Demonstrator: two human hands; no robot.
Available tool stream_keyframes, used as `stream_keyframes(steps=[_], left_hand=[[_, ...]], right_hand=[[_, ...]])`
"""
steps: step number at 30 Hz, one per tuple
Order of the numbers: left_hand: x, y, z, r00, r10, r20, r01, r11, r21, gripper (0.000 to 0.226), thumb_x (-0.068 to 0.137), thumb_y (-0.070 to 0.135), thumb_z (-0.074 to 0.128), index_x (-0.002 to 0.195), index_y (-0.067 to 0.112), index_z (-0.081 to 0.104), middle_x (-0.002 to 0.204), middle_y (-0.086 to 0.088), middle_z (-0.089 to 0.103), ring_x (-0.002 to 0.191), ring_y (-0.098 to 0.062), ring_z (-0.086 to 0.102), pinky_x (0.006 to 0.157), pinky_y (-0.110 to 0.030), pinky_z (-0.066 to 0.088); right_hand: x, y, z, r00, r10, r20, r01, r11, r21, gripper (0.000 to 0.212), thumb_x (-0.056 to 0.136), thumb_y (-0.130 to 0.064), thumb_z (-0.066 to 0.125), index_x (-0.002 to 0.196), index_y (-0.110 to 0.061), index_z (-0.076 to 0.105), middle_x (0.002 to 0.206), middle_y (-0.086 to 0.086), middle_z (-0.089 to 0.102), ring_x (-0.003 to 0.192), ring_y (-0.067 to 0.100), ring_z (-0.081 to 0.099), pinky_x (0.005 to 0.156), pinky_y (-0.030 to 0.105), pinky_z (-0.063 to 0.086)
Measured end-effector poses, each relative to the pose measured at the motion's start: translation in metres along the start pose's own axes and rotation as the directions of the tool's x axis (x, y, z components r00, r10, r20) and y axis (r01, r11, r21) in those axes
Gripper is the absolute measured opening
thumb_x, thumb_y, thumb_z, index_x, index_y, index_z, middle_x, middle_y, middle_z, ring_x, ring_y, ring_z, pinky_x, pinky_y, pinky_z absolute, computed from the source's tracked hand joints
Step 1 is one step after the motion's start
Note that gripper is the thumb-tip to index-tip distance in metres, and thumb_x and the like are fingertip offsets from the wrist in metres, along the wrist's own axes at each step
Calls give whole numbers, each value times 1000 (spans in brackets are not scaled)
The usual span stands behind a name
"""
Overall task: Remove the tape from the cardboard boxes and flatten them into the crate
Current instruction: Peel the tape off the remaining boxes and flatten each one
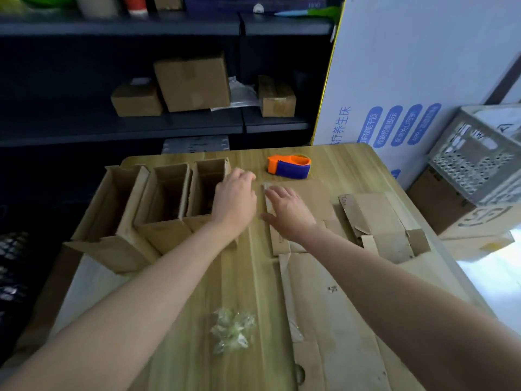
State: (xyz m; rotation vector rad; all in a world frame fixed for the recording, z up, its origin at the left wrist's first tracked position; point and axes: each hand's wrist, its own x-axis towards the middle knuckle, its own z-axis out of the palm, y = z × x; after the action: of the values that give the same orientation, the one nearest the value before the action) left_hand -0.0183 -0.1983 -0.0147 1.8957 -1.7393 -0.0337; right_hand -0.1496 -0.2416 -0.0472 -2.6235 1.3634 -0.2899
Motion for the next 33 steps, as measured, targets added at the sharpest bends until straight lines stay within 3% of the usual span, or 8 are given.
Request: stream_keyframes(steps=[5,11,14,17,21,25,30,33], left_hand=[[-13,-48,-66,995,91,26,-93,994,59,31,92,12,51,123,12,56,125,-5,52,116,-21,49,103,-36,35],[-42,-103,-88,986,117,123,-126,990,69,36,94,14,50,130,15,52,130,-2,50,121,-17,46,107,-33,35],[-47,-122,-90,980,124,157,-135,989,61,33,94,16,50,127,17,54,128,-1,51,118,-15,48,104,-31,36],[-44,-129,-87,978,89,187,-95,995,21,33,94,16,51,126,16,55,129,-1,50,118,-17,49,103,-33,38],[-36,-118,-81,966,48,255,-26,995,-92,46,92,23,57,135,13,45,135,-4,41,123,-21,45,104,-35,38],[-30,-87,-74,955,46,292,24,972,-234,58,89,34,61,140,15,39,137,-4,39,124,-21,42,104,-36,38],[-24,-25,-60,954,131,269,-31,937,-347,49,85,27,67,128,10,52,125,-6,46,118,-23,42,102,-31,34],[-29,17,-47,929,221,296,-83,906,-415,39,81,21,71,116,4,61,120,-9,53,110,-23,51,98,-29,37]], right_hand=[[20,-80,8,989,-123,86,129,989,-77,64,92,-40,54,146,-16,31,152,4,29,142,26,14,117,38,12],[39,-115,41,970,89,227,-32,969,-244,45,94,-30,52,138,-23,47,155,4,26,145,33,2,117,50,3],[45,-119,44,985,161,62,-145,967,-210,35,94,-13,51,128,-20,56,144,5,44,144,30,13,118,47,5],[52,-118,24,951,274,-146,-269,962,53,26,96,-15,48,120,-15,59,132,9,55,139,29,26,116,43,17],[47,-110,-21,853,483,-200,-391,843,369,23,97,-16,43,113,-5,57,114,18,60,118,33,45,95,41,40],[21,-92,-60,737,641,-215,-460,709,535,25,97,-19,38,101,-4,58,100,17,62,96,33,56,71,30,36],[-30,-51,-95,571,797,-198,-601,569,560,34,96,-19,36,101,1,63,106,20,63,101,35,56,73,29,35],[-76,-24,-109,463,872,-159,-687,467,556,37,96,-19,35,107,5,62,114,23,61,107,37,56,84,35,44]])
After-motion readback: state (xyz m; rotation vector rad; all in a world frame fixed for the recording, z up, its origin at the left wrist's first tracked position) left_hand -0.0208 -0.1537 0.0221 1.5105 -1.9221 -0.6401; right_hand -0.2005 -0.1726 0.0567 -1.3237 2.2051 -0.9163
